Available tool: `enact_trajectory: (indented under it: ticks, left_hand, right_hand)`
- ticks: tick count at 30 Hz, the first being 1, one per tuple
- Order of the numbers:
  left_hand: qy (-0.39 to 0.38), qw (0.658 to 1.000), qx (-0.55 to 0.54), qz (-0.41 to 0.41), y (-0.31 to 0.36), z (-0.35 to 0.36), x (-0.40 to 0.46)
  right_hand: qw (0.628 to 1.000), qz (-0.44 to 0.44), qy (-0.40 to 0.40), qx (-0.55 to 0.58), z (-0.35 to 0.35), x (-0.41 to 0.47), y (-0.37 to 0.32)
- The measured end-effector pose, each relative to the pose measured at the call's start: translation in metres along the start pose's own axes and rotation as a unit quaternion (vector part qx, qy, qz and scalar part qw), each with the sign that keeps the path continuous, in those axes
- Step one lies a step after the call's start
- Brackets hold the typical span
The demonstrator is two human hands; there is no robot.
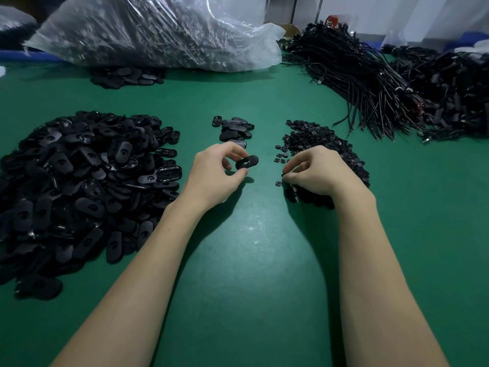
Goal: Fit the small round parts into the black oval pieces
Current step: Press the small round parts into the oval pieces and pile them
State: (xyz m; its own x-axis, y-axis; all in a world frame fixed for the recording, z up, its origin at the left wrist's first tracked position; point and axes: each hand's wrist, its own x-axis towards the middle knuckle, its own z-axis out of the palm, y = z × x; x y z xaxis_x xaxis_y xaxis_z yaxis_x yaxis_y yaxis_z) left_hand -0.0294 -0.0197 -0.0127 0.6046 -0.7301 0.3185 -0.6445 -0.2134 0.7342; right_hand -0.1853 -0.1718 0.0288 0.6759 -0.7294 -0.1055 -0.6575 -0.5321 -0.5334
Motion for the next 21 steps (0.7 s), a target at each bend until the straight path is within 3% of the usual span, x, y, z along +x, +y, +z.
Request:
enact_trajectory:
  ticks: [7, 11, 15, 21]
  left_hand:
    - [0.002, 1.0, -0.007, 0.0, 0.0, -0.001, 0.0]
    - [0.004, 1.0, -0.011, -0.005, 0.0, -0.001, 0.0]
    - [0.008, 0.999, -0.029, -0.017, 0.0, -0.001, 0.001]
    - [0.015, 0.981, -0.167, -0.098, 0.001, -0.001, 0.005]
  right_hand:
    - [0.994, -0.015, 0.089, 0.064, 0.004, 0.002, 0.005]
    - [0.965, -0.016, 0.116, 0.237, 0.011, 0.001, -0.002]
    - [0.917, -0.007, 0.066, 0.394, 0.023, 0.002, -0.015]
    - [0.882, -0.027, -0.025, 0.47, 0.038, 0.003, -0.03]
